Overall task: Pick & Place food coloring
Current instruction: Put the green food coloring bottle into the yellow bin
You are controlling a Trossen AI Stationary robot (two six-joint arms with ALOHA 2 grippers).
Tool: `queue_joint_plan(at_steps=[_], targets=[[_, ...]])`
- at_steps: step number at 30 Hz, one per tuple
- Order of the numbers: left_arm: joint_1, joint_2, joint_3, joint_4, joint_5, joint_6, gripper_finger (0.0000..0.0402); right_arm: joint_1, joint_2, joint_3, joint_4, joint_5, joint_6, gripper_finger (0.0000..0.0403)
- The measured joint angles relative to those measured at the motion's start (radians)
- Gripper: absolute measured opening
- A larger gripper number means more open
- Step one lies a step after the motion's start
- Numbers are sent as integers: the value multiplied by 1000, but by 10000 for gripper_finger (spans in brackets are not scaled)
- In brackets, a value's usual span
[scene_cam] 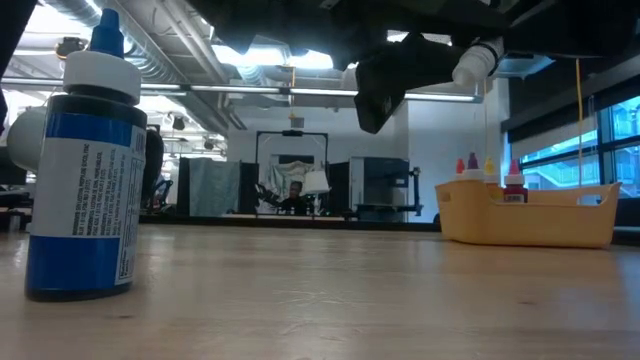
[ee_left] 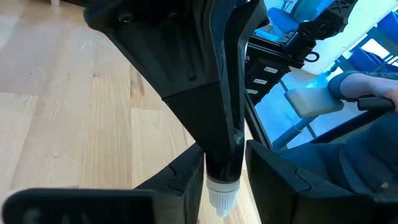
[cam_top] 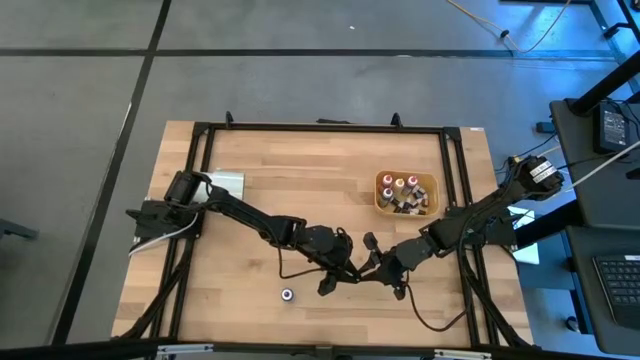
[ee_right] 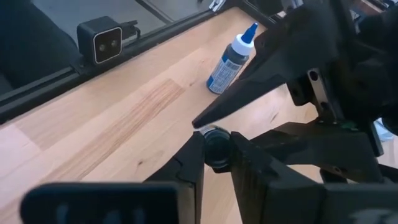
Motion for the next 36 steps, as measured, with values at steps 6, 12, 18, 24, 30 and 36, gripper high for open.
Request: queue_joint_plan(at_steps=[6,12,18,24,30,36], targets=[[0,0,0,0,-2,1,157,0,-4,0,-28,4,6,69],[10,-3,3,-8,-3,38,188,-6,-45,0,-111,4,64,65],[42,-28,5,-122,3,27,192,-6,-156,1,-323,121,189,69],[42,-27,4,-196,3,-44,190,-50,-292,26,-704,378,536,68],[38,-27,3,-180,3,-54,191,-165,-381,27,-1043,511,906,73],[38,-27,3,-180,3,-53,190,-294,-374,26,-1223,485,1101,75]])
